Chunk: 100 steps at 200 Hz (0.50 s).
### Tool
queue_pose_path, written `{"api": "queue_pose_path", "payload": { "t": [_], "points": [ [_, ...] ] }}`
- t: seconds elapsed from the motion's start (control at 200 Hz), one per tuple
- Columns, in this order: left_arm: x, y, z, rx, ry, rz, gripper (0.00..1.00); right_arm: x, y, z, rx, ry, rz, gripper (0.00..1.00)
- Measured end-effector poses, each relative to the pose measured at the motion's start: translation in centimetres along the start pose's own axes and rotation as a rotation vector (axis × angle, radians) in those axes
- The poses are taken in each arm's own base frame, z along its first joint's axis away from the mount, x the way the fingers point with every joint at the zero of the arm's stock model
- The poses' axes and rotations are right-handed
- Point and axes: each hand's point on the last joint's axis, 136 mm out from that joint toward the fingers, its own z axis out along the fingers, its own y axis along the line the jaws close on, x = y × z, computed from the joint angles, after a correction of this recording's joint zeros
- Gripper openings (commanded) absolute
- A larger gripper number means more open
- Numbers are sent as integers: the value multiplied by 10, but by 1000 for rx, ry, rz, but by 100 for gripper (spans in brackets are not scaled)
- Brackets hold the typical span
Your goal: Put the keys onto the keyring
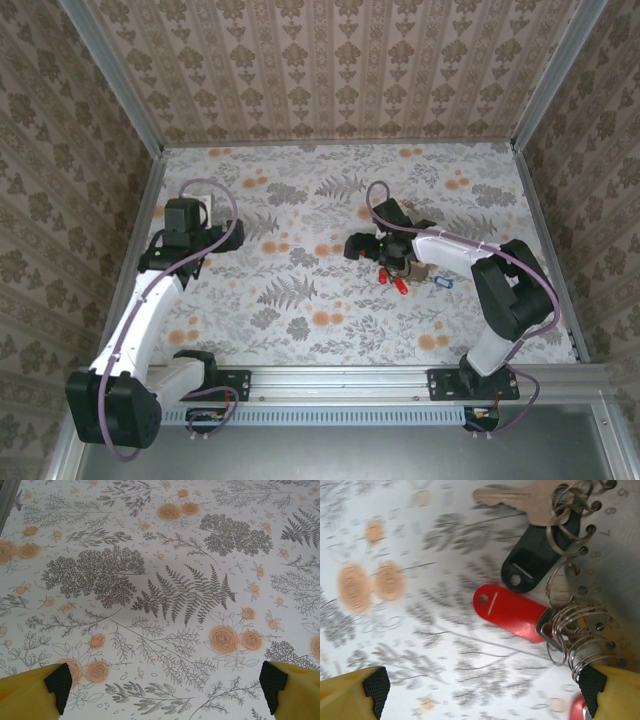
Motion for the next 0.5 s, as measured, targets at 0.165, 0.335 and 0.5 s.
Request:
{"api": "queue_pose_path", "payload": {
  "t": [0.165,0.335,0.5],
  "points": [
    [2,-6,0,10,5,25,100,6,16,-15,-27,12,-33,100],
    [6,-11,0,10,18,60,100,10,-3,-53,-3,-27,-35,95],
    [8,-15,1,14,27,98,100,19,-20,-59,35,-18,-46,52]
  ]
}}
